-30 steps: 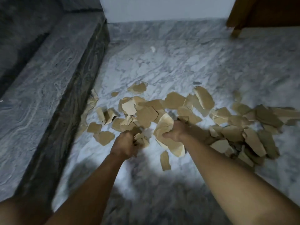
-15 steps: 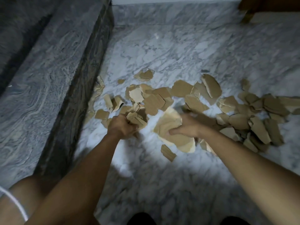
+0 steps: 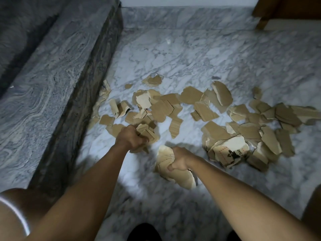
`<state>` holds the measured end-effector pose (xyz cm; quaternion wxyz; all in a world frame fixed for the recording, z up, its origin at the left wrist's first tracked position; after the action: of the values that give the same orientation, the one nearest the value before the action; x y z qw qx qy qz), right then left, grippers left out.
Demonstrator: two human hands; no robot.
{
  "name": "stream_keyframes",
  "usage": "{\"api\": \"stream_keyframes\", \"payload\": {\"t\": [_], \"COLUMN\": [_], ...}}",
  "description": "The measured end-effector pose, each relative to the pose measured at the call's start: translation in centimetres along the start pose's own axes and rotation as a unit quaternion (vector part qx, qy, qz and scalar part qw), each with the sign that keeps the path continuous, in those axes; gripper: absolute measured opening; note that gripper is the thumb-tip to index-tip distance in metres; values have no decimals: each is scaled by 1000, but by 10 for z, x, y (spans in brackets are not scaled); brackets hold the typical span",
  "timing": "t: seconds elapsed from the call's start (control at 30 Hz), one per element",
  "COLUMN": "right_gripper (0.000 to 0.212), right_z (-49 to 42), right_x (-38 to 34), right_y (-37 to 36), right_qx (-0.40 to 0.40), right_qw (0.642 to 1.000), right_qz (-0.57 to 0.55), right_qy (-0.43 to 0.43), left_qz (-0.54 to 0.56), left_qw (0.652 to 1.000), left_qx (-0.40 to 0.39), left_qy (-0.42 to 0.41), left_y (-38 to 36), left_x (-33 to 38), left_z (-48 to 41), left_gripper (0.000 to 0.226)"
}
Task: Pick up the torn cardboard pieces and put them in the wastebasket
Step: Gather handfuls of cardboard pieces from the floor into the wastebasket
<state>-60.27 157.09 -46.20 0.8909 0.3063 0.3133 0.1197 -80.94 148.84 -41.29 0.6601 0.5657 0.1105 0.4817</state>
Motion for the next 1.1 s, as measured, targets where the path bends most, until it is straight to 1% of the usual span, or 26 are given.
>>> {"api": "stream_keyframes", "payload": {"t": [0.07, 0.13, 0.23, 0.3, 0.37, 0.4, 0.43, 0.47, 0.5, 0.53, 0.57, 0.6, 0.67, 0.7, 0.8, 0.87, 0.9, 0.93, 1.0, 1.03, 1.1], "right_gripper": [66, 66, 64, 56, 61, 65, 67, 65, 57, 49, 48, 55, 70, 75, 73, 77, 75, 66, 54, 52, 51], "right_z": [2, 2, 5, 10, 11, 13, 15, 13, 15, 13, 10, 4, -6, -12, -33, -48, -55, -62, -74, -77, -77], "right_x": [4, 14, 42, 62, 87, 100, 110, 122, 128, 134, 136, 137, 129, 123, 95, 77, 71, 67, 67, 68, 66], "right_y": [3, 14, 50, 84, 124, 144, 163, 179, 193, 203, 211, 217, 225, 227, 219, 202, 190, 178, 157, 151, 147], "right_qx": [-7, -4, 14, 34, 53, 62, 79, 107, 128, 145, 161, 175, 211, 229, 258, 236, 225, 217, 230, 242, 253], "right_qw": [1000, 1000, 999, 999, 999, 998, 997, 994, 991, 988, 984, 978, 965, 959, 948, 955, 959, 961, 956, 952, 950], "right_qz": [-14, -30, -35, -15, 6, -8, -11, -14, -14, -41, -67, -101, -149, -164, -181, -172, -162, -160, -167, -171, -164], "right_qy": [9, 8, 10, 20, 13, -2, -13, -25, -31, -38, -37, -42, -42, -38, -41, -58, -58, -60, -69, -73, -78], "left_qz": [20, 52, 111, 90, 39, 22, 11, 2, -6, -5, -4, -4, -22, -35, -29, -25, -29, -36, -51, -62, -83], "left_qw": [1000, 998, 992, 992, 993, 992, 991, 990, 989, 989, 991, 993, 994, 994, 995, 995, 993, 991, 984, 980, 977], "left_qx": [-22, -44, -58, -79, -103, -114, -124, -126, -124, -114, -99, -86, -79, -79, -75, -75, -75, -79, -88, -91, -107], "left_qy": [-6, -11, -20, -33, -36, -41, -52, -68, -81, -89, -88, -84, -77, -74, -57, -66, -81, -98, -145, -163, -165], "left_y": [2, 6, 5, -6, -23, -32, -42, -52, -61, -68, -73, -77, -80, -81, -86, -90, -91, -92, -92, -94, -100], "left_x": [9, 21, 45, 65, 85, 94, 103, 111, 116, 121, 123, 123, 121, 121, 117, 116, 117, 119, 126, 130, 135], "left_z": [-3, -6, -15, -23, -29, -31, -31, -31, -31, -30, -30, -32, -33, -31, -30, -32, -32, -33, -31, -30, -30], "left_gripper": [40, 37, 35, 33, 32, 34, 40, 51, 65, 78, 84, 85, 77, 71, 62, 58, 53, 47, 34, 31, 35]}}
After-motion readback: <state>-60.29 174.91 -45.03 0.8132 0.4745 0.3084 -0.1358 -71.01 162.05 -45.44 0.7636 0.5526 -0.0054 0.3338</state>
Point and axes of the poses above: each hand's wrist, its own z-axis away from the middle knuckle, its own y-axis out of the back of the hand, x = y × z, the point moved 3 cm from there along -z, towards the middle knuckle, and after that the axes turned 9 degrees about x, right-handed, at the moved point
